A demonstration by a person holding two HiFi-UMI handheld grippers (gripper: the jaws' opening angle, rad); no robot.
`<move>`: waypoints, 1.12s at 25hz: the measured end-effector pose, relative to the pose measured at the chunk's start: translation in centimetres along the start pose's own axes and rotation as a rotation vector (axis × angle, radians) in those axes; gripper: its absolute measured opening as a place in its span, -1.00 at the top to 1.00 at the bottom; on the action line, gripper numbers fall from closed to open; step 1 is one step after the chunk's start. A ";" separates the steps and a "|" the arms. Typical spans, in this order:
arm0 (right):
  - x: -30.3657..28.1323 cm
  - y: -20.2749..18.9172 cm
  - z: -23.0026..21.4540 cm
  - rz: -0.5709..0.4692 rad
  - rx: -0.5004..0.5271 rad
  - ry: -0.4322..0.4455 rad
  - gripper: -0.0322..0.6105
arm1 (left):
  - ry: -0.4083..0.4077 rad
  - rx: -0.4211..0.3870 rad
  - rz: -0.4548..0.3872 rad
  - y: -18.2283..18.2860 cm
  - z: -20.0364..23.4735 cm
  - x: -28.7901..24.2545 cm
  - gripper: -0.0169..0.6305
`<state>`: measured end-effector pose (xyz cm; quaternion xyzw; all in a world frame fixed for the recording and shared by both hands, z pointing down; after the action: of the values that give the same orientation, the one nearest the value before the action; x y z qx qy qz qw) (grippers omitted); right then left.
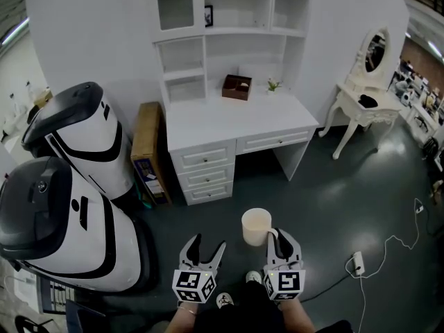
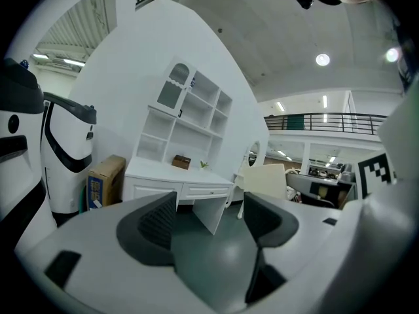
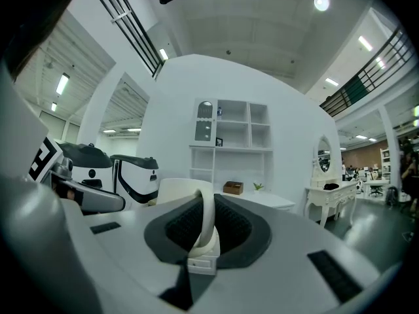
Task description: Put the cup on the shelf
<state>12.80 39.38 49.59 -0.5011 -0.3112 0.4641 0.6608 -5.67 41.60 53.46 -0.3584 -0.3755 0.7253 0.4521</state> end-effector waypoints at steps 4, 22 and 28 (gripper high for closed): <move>-1.7 -0.1 -0.5 -0.007 0.006 0.007 0.75 | 0.021 0.028 -0.021 0.7 1.0 -1.2 0.01; -19.7 -3.2 -10.8 -0.030 0.032 0.126 0.75 | 0.152 0.019 -0.056 5.0 1.8 -19.2 0.01; -25.6 -3.4 -15.5 -0.062 0.035 0.159 0.75 | 0.166 0.009 -0.071 6.3 0.3 -26.2 0.01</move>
<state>17.79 9.67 49.47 -0.5149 -0.2648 0.4076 0.7061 0.39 15.33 52.85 -0.4015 -0.3460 0.6784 0.5088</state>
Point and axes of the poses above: the fingertips, and each gripper's own axes: x backward along the fingers, z to its left, y out of its top, the point moved 2 cm from there along x, backward along the fingers, and after that the axes turned 14 degrees about x, right-handed, at the moved point
